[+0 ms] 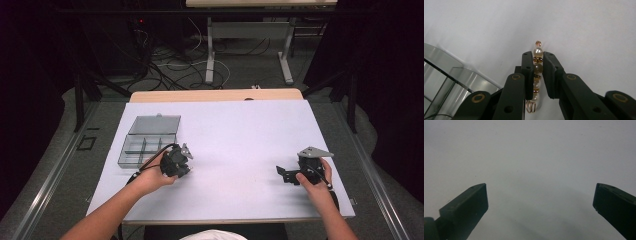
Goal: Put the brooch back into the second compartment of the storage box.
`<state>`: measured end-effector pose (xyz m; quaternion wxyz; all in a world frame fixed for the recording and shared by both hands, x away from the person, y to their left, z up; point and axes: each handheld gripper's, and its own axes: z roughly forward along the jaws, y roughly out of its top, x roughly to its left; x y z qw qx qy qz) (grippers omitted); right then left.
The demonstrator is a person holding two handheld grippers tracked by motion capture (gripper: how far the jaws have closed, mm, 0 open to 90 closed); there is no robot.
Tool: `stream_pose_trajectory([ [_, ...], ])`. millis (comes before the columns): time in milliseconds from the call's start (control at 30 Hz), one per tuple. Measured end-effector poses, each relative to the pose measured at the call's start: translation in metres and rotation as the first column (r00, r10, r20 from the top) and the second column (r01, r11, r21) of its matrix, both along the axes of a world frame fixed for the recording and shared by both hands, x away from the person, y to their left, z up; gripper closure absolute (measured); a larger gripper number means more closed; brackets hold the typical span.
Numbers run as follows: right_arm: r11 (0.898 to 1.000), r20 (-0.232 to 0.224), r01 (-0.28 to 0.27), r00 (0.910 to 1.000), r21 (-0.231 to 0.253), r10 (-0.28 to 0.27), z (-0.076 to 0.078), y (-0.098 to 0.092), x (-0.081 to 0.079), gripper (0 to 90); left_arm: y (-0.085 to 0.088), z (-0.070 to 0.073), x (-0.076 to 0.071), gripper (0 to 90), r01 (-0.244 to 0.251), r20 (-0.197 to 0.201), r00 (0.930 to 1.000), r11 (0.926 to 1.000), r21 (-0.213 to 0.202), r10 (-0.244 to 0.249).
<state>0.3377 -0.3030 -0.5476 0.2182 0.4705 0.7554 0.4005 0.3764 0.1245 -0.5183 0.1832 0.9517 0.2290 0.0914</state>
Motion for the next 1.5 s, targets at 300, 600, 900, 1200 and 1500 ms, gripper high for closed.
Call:
stream_pose_trajectory([
  [300, 1.000, 0.007, 0.005, 1.0000, -0.003, -0.005, 0.000, 0.000, 0.000, 0.0, 0.002, 0.004, 0.002, 79.7, -0.008, 0.006, 1.0000, 0.9999, -0.007, 0.008],
  [600, 1.000, 0.007, 0.008, 0.9999, -0.001, -0.008, 0.000, 0.001, 0.000, 0.0, 0.003, 0.011, 0.004, 79.7, -0.014, 0.017, 0.9998, 0.9998, -0.016, 0.014],
  [900, 1.000, 0.004, 0.004, 1.0000, 0.000, -0.004, 0.000, 0.000, 0.000, 0.0, 0.004, 0.019, 0.007, 79.7, -0.020, 0.036, 0.9991, 0.9994, -0.027, 0.021],
  [1200, 1.000, 0.006, 0.005, 1.0000, 0.000, -0.005, 0.000, 0.001, 0.000, 0.0, 0.005, 0.024, 0.010, 79.7, -0.030, 0.047, 0.9984, 0.9989, -0.036, 0.032],
  [1500, 1.000, 0.000, 0.000, 1.0000, 0.001, 0.000, 0.000, 0.000, 0.000, 0.0, 0.007, 0.030, 0.013, 79.7, -0.063, 0.048, 0.9967, 0.9964, -0.058, 0.066],
])
